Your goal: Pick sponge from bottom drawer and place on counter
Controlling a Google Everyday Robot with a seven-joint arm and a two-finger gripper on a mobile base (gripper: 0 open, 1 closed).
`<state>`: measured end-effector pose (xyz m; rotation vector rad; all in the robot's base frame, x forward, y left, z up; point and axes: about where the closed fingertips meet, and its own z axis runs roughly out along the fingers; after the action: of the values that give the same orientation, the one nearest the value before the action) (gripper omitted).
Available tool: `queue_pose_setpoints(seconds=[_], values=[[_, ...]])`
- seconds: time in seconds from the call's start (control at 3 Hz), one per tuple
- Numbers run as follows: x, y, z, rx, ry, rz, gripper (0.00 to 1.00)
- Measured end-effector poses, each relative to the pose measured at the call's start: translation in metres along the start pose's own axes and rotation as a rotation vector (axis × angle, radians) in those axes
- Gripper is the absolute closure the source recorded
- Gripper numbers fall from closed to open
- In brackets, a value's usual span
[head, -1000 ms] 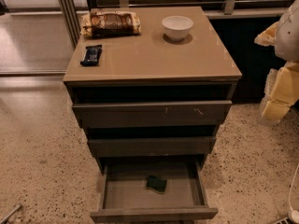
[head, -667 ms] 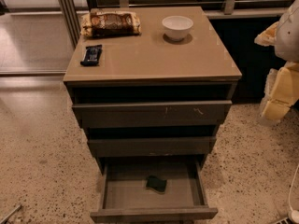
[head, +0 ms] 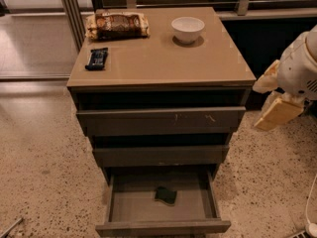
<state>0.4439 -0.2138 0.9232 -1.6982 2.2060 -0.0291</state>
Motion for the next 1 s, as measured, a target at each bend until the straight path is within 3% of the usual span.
queue_pose_setpoints(seconds=[0.67, 1.0], values=[[0.013, 0.009, 0.177, -0.095, -0.142, 0.080, 0.88], [0.009, -0.009, 0.190, -0.041, -0.174, 0.096, 1.00]])
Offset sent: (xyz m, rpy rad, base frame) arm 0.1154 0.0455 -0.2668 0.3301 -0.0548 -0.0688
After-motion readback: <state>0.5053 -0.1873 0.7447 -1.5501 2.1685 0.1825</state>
